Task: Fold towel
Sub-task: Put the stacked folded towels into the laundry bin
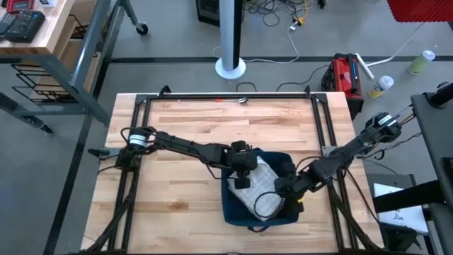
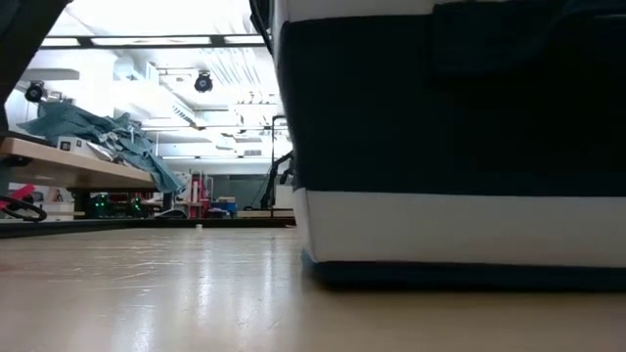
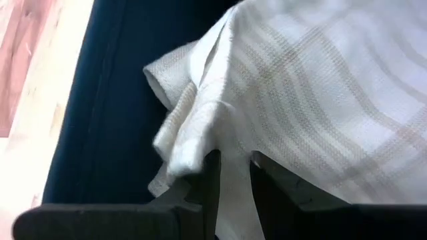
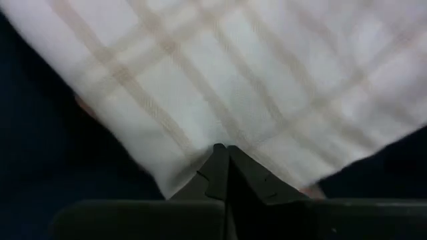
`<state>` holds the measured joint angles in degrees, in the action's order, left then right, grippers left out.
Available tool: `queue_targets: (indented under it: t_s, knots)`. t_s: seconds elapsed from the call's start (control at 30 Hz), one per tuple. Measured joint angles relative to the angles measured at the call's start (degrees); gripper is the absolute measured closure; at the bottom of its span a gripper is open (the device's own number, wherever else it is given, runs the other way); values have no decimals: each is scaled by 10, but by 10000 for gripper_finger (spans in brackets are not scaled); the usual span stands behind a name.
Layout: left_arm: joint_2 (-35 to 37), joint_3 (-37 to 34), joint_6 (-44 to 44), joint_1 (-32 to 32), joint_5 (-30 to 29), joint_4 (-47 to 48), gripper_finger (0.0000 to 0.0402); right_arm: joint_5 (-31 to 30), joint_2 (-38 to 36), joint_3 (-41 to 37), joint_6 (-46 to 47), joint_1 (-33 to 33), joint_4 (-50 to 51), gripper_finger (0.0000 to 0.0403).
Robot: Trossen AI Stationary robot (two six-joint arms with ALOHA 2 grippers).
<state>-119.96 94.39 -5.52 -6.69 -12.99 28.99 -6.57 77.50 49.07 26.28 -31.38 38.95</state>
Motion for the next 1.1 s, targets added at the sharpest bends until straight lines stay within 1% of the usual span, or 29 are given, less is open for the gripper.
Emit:
queue_targets:
  t_s: [0.13,0.2,0.27,0.33,0.43,0.5,0.53,0.6,0.7,0.8,0.9,0.97,1.03,1.1]
  knots:
    - [0,0,-7,1,0,6,326,53,15,-15,19,-1,-11,403]
    - [0,1,-9,2,0,14,326,69,16,-16,25,-2,-11,403]
    - [4,12,-12,2,0,60,326,76,9,-17,25,-2,-6,403]
    - [10,35,-16,1,0,102,326,79,-6,-19,26,-2,5,403]
    - [24,78,-22,-2,0,162,326,61,-32,-12,27,-3,18,403]
    - [28,101,-24,-4,17,184,326,43,-48,-6,27,-3,23,403]
    - [28,108,-24,-5,35,189,326,33,-54,-4,28,-4,24,403]
    - [28,115,-24,-10,67,191,326,14,-62,-1,27,-4,20,403]
    - [28,108,-24,-16,95,174,326,0,-61,-1,14,-4,3,403]
    - [19,86,-25,-21,108,162,326,-7,-43,-1,-18,-4,-41,403]
    - [9,56,-23,-26,110,124,326,-9,-11,-1,-48,-2,-93,403]
    - [7,37,-22,-26,115,98,326,-2,11,-1,-62,1,-114,403]
    - [8,18,-21,-26,113,74,326,26,32,-1,-64,7,-135,403]
    - [9,8,-23,-26,103,70,326,55,43,-1,-54,14,-139,403]
